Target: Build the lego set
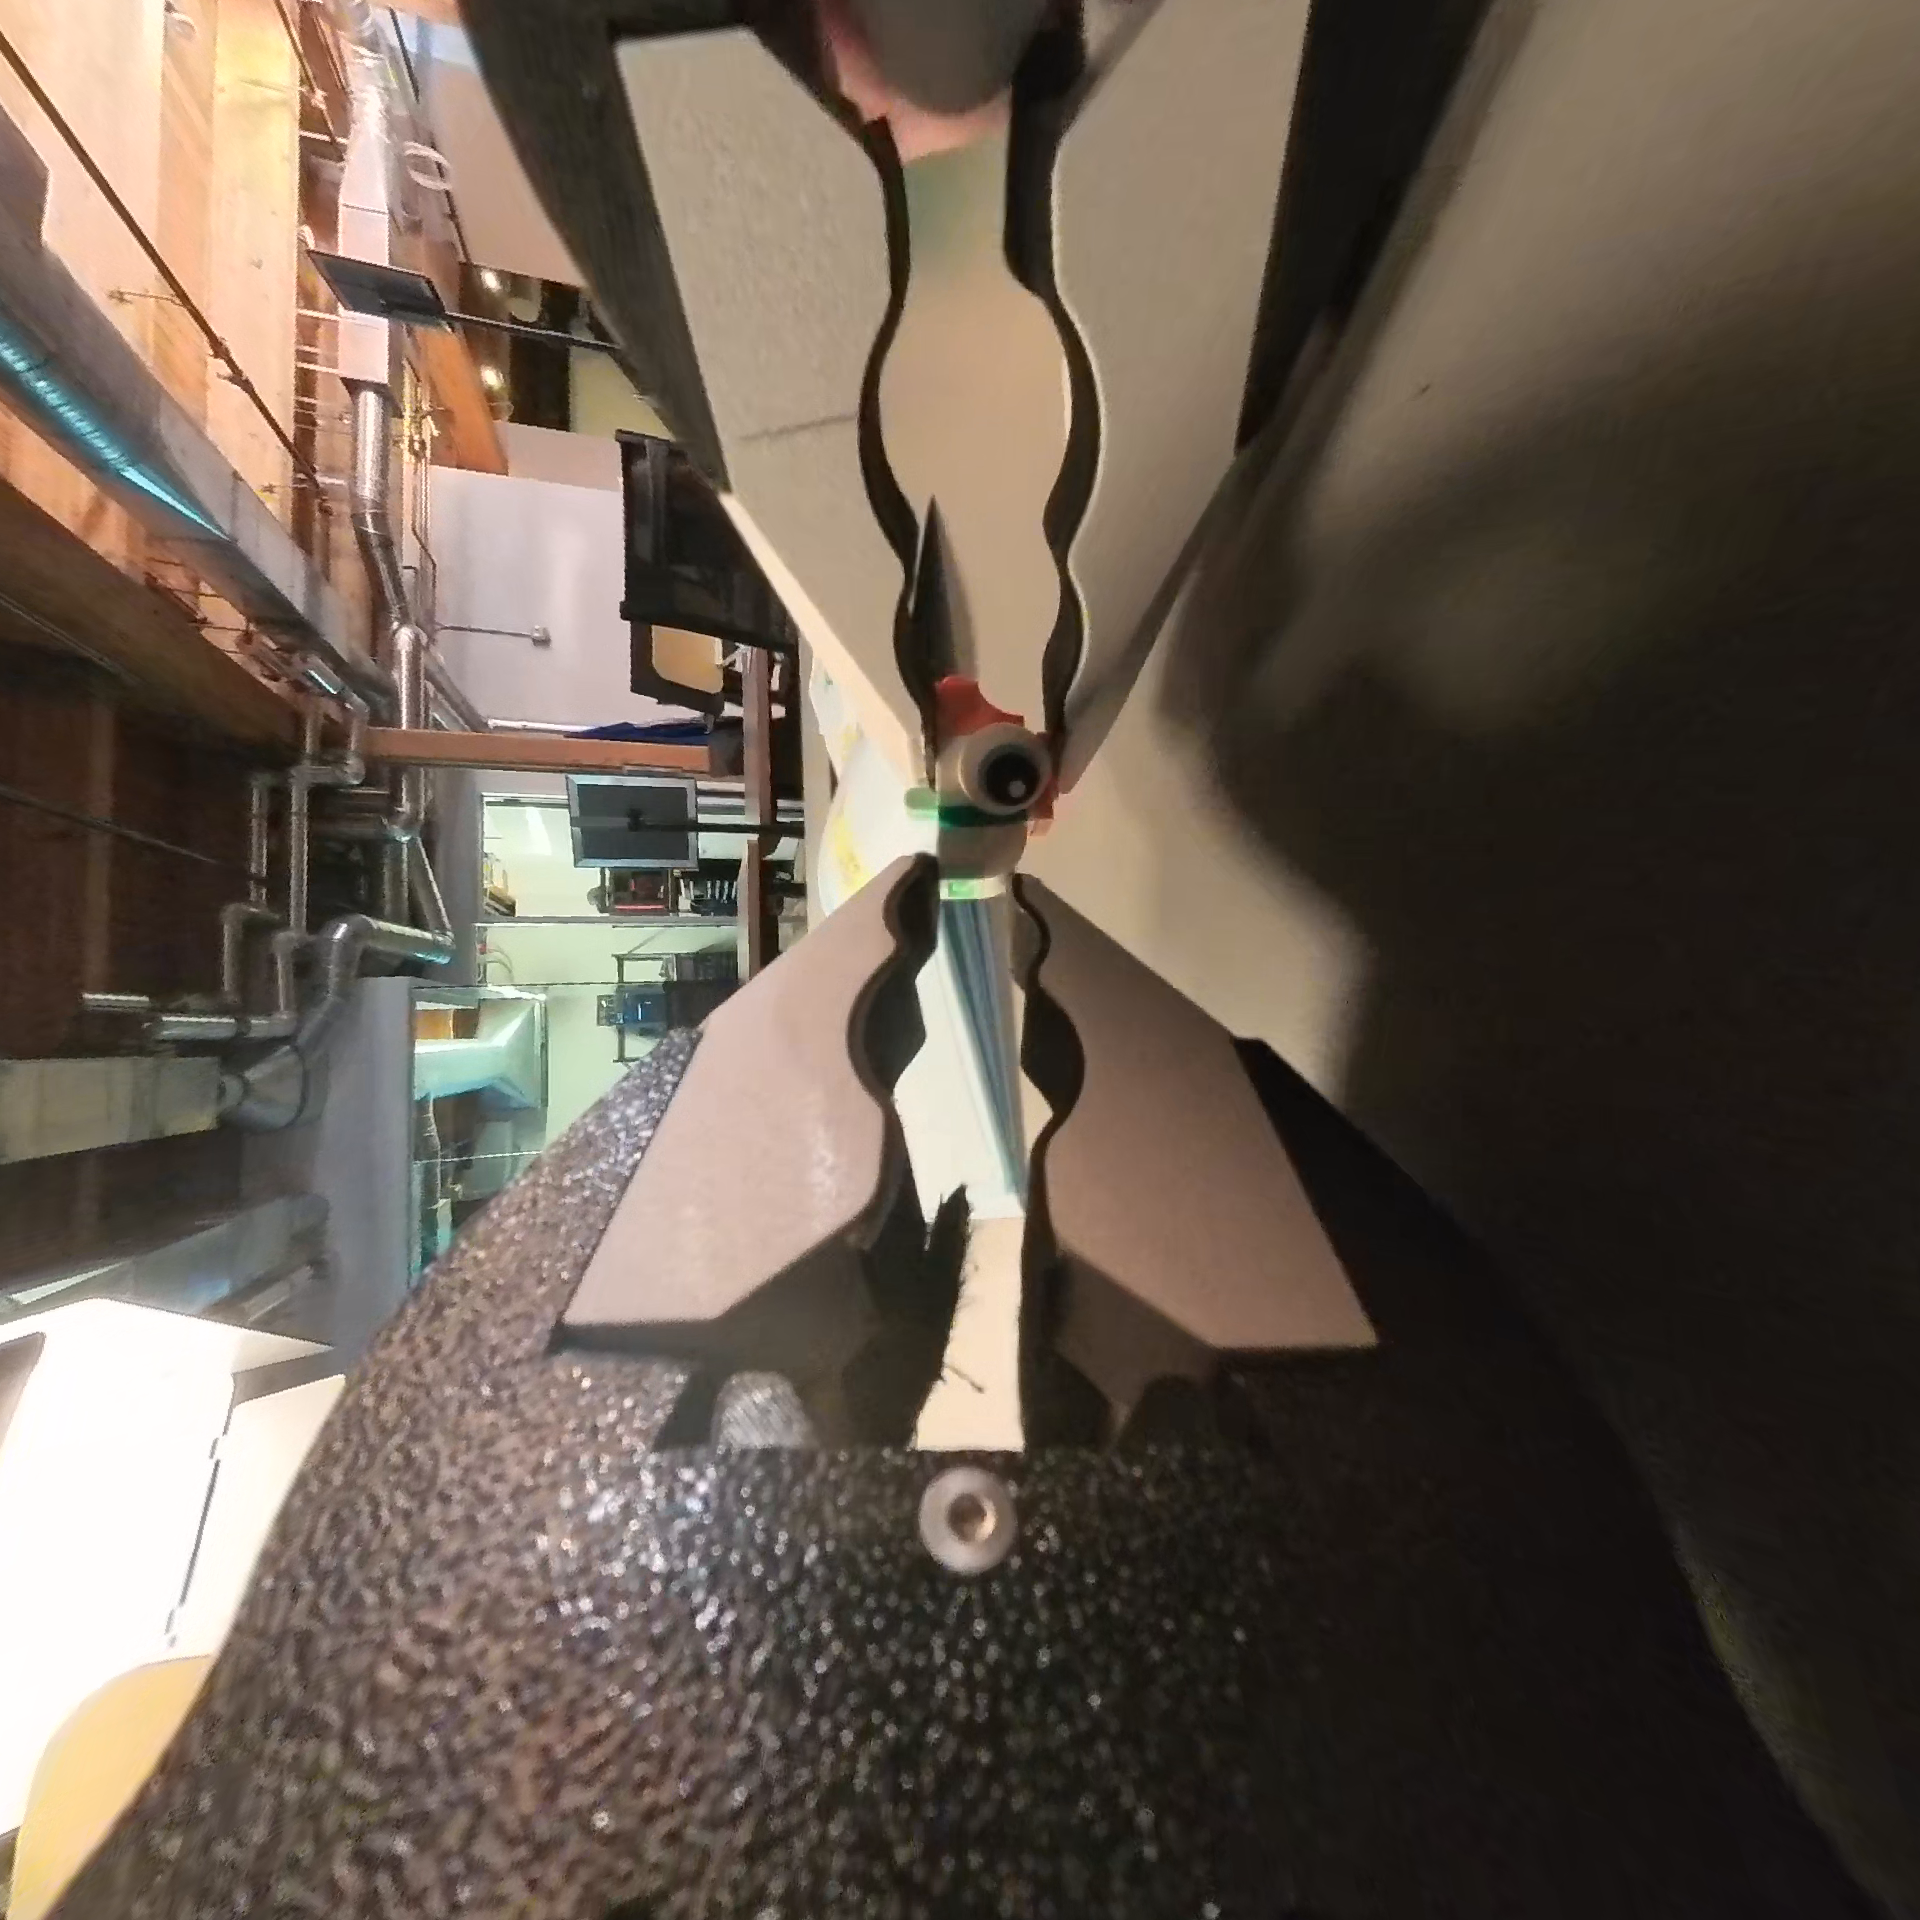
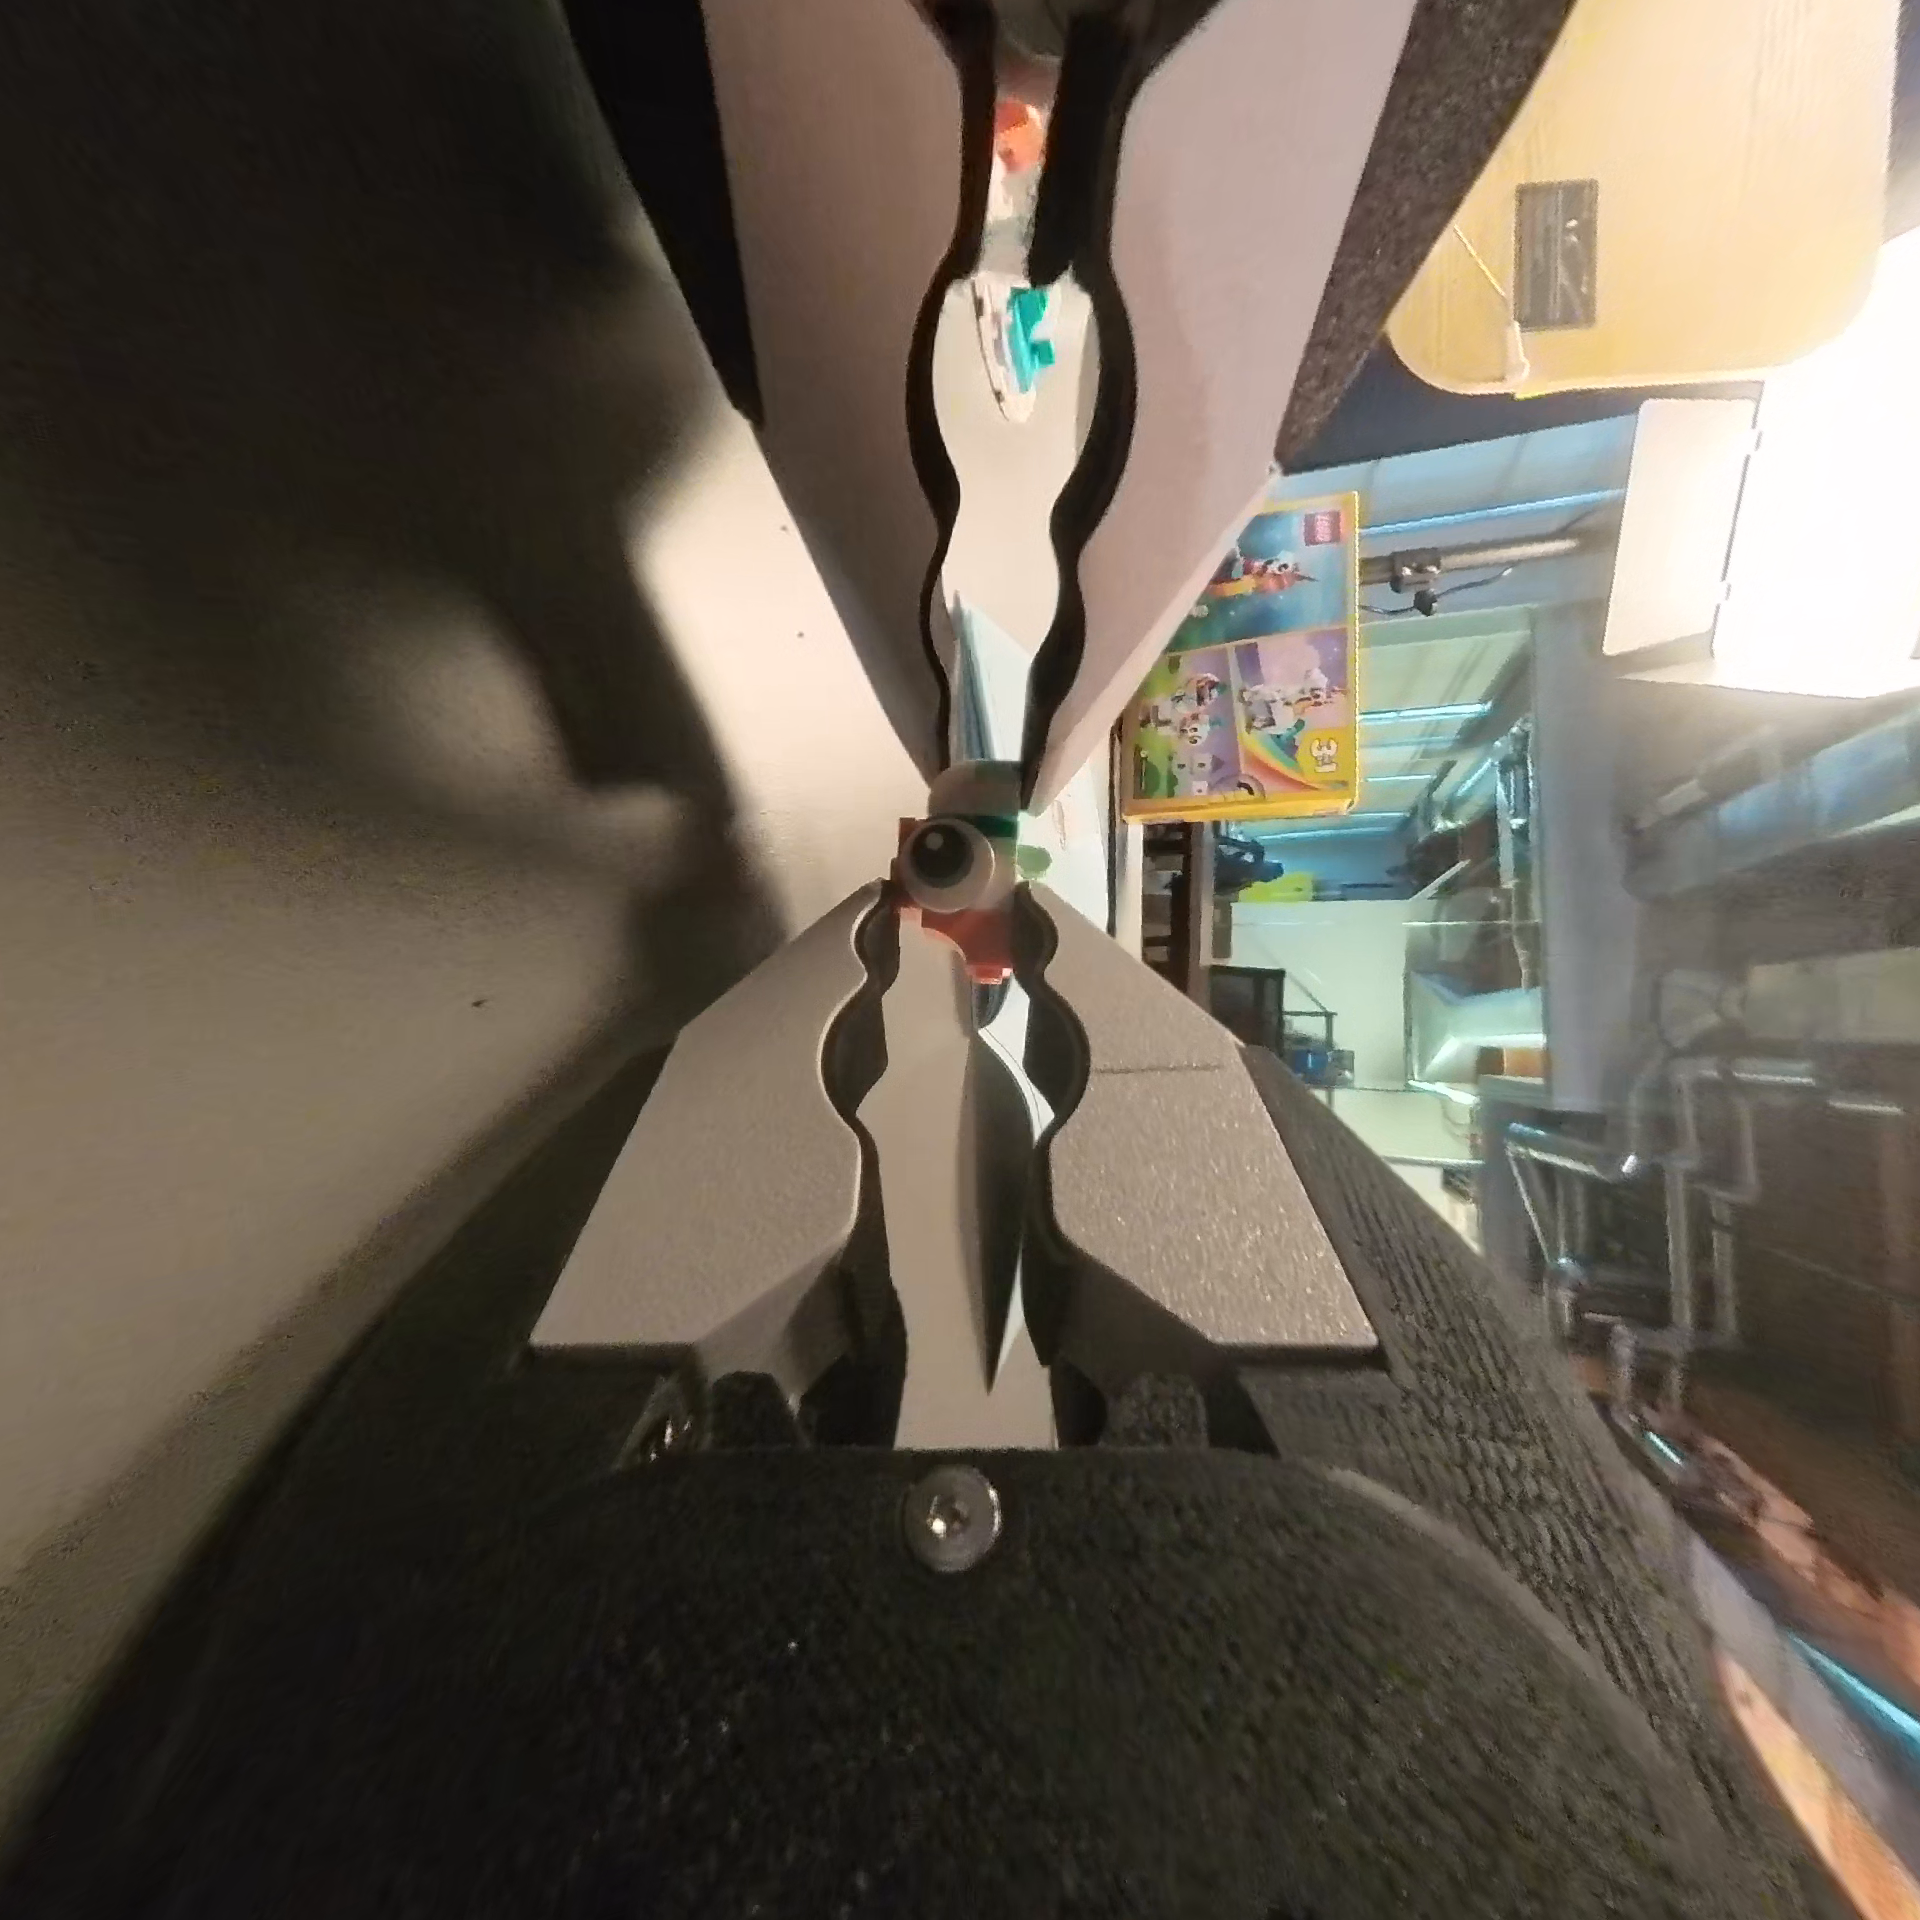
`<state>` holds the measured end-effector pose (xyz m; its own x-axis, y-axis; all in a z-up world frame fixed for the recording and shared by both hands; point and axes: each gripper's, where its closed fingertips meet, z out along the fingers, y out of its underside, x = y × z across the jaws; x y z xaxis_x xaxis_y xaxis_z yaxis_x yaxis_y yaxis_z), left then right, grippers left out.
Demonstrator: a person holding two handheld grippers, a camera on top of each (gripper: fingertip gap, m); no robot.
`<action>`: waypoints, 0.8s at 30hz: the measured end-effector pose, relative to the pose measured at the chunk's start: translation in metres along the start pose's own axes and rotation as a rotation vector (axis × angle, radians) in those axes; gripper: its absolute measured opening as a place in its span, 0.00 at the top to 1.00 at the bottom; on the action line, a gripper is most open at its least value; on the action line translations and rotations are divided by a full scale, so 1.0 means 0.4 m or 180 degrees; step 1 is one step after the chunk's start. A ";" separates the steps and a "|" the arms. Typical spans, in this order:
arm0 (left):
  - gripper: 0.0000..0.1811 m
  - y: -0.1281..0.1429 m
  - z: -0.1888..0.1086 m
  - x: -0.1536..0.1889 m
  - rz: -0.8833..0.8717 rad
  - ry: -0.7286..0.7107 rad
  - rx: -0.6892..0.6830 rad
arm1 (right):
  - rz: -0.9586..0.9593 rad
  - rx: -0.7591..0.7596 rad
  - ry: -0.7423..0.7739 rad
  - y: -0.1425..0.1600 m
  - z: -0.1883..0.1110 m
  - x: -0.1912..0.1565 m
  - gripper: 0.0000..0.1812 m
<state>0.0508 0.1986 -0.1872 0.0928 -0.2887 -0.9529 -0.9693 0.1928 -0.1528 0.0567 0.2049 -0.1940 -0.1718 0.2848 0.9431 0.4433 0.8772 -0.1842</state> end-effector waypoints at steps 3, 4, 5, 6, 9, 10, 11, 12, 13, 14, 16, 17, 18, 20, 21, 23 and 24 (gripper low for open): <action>0.94 0.001 -0.003 -0.012 -0.0110 -0.0042 0.0029 | 0.0094 0.0033 0.0046 0.000 -0.002 0.009 0.89; 0.94 0.001 -0.004 -0.018 -0.0139 -0.0066 0.0029 | 0.0145 0.0047 0.0068 -0.001 -0.003 0.014 0.89; 0.94 0.003 -0.006 -0.026 -0.0188 -0.0096 0.0019 | 0.0207 0.0063 0.0094 -0.002 -0.004 0.020 0.89; 0.98 0.011 -0.008 -0.041 -0.0266 -0.0182 -0.0034 | 0.0274 0.0083 0.0116 -0.004 -0.004 0.025 0.89; 1.00 0.049 -0.021 -0.089 -0.0762 -0.0354 -0.0171 | 0.0478 0.0195 0.0172 -0.011 -0.006 0.041 0.89; 0.99 0.046 -0.028 -0.097 -0.1171 -0.0288 -0.0041 | 0.0524 0.0246 0.0211 -0.014 -0.007 0.048 0.89; 0.98 0.044 -0.036 -0.110 -0.1628 -0.0222 0.0104 | 0.0567 0.0293 0.0246 -0.017 -0.009 0.054 0.89; 0.96 0.037 -0.047 -0.121 -0.2113 -0.0088 0.0311 | 0.0587 0.0345 0.0289 -0.019 -0.012 0.061 0.89; 0.93 0.019 -0.061 -0.129 -0.2649 0.0160 0.0614 | 0.0580 0.0414 0.0346 -0.023 -0.016 0.069 0.89; 0.88 -0.005 -0.080 -0.138 -0.3160 0.0466 0.0982 | 0.0561 0.0487 0.0392 -0.028 -0.023 0.074 0.89; 0.81 -0.030 -0.108 -0.153 -0.3885 0.0937 0.1488 | 0.0506 0.0609 0.0478 -0.041 -0.037 0.081 0.89; 0.78 -0.030 -0.110 -0.148 -0.4040 0.1070 0.1538 | 0.0479 0.0659 0.0506 -0.048 -0.042 0.083 0.89; 0.77 -0.032 -0.108 -0.138 -0.4085 0.1168 0.1535 | 0.0453 0.0713 0.0530 -0.056 -0.047 0.084 0.89; 0.79 -0.041 -0.100 -0.118 -0.4067 0.1251 0.1490 | 0.0381 0.0781 0.0560 -0.067 -0.054 0.082 0.89; 0.81 -0.043 -0.095 -0.109 -0.4054 0.1276 0.1430 | 0.0339 0.0792 0.0567 -0.071 -0.054 0.079 0.89; 0.83 -0.046 -0.085 -0.093 -0.4046 0.1350 0.1318 | 0.0260 0.0787 0.0580 -0.074 -0.053 0.075 0.89; 0.84 -0.048 -0.083 -0.090 -0.4086 0.1382 0.1311 | 0.0228 0.0786 0.0586 -0.076 -0.053 0.073 0.89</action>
<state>0.0584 0.1739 -0.1413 0.6960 -0.7164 0.0482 -0.1242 -0.1862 -0.9746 0.0568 0.1784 -0.1549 0.0243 0.2945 0.9554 0.2176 0.9312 -0.2925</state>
